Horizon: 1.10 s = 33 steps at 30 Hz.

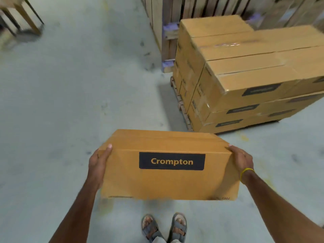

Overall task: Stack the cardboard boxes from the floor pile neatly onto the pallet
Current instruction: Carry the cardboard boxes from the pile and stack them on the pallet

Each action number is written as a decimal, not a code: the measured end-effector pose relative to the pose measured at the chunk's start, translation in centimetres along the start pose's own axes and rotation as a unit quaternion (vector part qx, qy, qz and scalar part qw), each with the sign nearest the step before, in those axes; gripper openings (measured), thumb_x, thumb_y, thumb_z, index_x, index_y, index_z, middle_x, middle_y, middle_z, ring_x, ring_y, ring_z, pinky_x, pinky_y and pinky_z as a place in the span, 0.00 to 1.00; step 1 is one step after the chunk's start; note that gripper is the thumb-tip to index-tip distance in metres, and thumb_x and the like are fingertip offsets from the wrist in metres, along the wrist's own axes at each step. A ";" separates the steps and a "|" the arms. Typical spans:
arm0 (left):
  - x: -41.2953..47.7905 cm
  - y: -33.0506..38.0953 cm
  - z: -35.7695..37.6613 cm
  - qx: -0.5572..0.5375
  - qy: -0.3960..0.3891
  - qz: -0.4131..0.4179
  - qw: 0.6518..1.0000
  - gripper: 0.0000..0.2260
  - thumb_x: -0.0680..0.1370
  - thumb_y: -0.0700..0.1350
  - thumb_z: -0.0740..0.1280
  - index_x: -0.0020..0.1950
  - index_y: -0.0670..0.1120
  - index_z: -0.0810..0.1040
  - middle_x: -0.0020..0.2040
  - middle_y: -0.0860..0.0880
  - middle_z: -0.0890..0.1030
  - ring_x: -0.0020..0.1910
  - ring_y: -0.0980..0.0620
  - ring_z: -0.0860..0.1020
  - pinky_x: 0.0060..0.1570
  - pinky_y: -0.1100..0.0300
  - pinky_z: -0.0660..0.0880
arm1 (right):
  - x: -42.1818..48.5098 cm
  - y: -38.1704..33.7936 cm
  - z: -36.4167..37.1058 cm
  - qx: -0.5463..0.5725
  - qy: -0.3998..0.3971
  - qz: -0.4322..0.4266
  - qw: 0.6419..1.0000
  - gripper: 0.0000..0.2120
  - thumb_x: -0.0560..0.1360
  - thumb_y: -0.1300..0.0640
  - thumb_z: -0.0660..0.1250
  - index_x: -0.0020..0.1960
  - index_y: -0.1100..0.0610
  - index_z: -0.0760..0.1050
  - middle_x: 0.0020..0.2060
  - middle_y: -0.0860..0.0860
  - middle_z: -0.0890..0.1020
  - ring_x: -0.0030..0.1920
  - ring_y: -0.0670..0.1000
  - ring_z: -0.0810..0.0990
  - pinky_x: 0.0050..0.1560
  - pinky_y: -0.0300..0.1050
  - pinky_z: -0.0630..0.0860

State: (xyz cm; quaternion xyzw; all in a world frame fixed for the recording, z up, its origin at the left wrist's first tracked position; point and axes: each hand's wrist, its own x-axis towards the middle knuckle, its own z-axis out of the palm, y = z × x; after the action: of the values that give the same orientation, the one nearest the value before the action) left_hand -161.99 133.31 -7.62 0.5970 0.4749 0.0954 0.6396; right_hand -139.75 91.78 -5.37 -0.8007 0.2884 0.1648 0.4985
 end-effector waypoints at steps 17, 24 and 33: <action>-18.7 34.0 23.5 0.044 -0.060 0.312 0.947 0.28 0.73 0.74 0.66 0.47 0.48 0.80 0.47 0.47 0.83 0.47 0.45 0.81 0.51 0.48 0.77 | -3.8 -19.9 -37.3 0.114 0.193 -0.145 0.964 0.36 0.68 0.34 0.69 0.63 0.61 0.76 0.53 0.58 0.76 0.56 0.61 0.75 0.56 0.53 0.70; -24.7 35.4 35.0 0.003 -0.094 0.348 0.933 0.29 0.74 0.72 0.67 0.53 0.46 0.81 0.49 0.45 0.83 0.49 0.44 0.81 0.45 0.52 0.74 | 3.7 -20.4 -49.7 0.168 0.212 -0.162 0.949 0.38 0.53 0.32 0.71 0.53 0.58 0.81 0.55 0.58 0.82 0.55 0.62 0.80 0.58 0.59 0.76; -27.0 37.2 47.0 -0.057 -0.115 0.354 0.927 0.25 0.72 0.72 0.68 0.49 0.50 0.80 0.49 0.46 0.81 0.49 0.44 0.78 0.51 0.48 0.73 | 8.2 -23.9 -58.7 0.184 0.248 -0.216 0.926 0.28 0.57 0.34 0.71 0.39 0.58 0.79 0.43 0.57 0.80 0.48 0.60 0.77 0.50 0.57 0.74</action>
State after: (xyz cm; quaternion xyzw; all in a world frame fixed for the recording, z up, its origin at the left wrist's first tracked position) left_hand -125.85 93.13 29.79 0.6958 0.1500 0.2730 0.6471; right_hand -119.80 44.91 33.26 -0.7533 0.2482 -0.2067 0.5729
